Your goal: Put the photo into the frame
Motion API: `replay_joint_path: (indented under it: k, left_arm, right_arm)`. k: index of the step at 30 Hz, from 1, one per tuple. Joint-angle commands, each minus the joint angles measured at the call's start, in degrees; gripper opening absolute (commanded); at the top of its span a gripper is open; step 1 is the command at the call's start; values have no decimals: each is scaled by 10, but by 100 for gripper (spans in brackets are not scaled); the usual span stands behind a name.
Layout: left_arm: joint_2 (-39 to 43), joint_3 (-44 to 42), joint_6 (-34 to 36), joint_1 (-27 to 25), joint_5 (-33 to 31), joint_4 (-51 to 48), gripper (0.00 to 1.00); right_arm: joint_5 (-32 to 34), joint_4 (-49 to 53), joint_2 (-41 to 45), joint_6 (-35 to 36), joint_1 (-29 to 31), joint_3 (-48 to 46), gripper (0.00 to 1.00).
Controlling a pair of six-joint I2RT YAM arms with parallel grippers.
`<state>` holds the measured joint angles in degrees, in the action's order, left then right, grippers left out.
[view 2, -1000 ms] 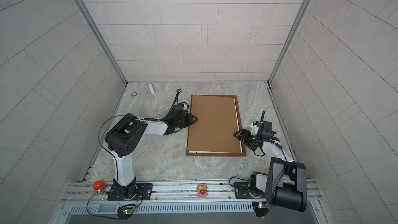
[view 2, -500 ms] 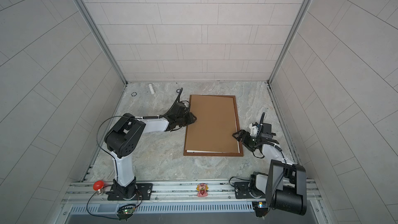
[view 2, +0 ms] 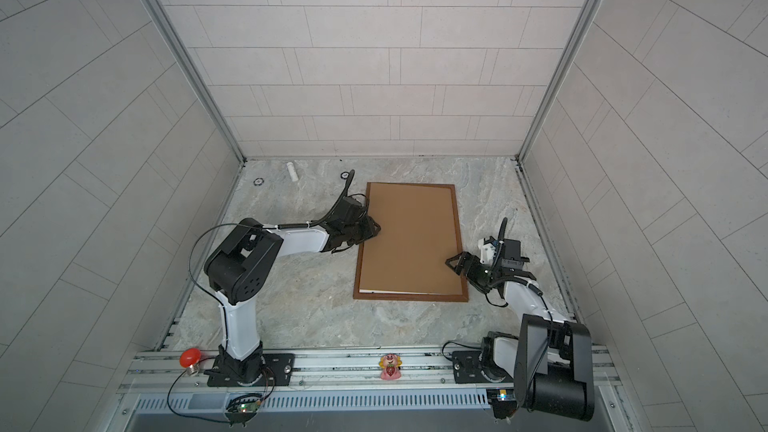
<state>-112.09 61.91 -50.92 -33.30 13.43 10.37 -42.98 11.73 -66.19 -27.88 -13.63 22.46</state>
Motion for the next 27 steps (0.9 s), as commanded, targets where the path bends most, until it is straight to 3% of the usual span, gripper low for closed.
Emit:
replay_joint_path:
  k: [1, 7, 18, 22, 27]
  left_arm:
    - [2, 8, -10, -14, -2, -19, 44]
    - [6, 36, 18, -15, -25, -86, 46]
    - [-10, 143, 82, -16, -27, -289, 66]
    - [-23, 188, 91, -17, -23, -368, 67]
    - [-9, 231, 143, -13, -64, -458, 71]
  right_arm:
    - [-7, 11, 5, -8, 9, -10, 87]
    - [-7, 11, 11, -12, 15, -9, 87]
    - [-4, 26, 20, -6, 15, 0, 88]
    - [0, 44, 19, 4, 15, 14, 89]
    - [7, 65, 28, 6, 15, 25, 90]
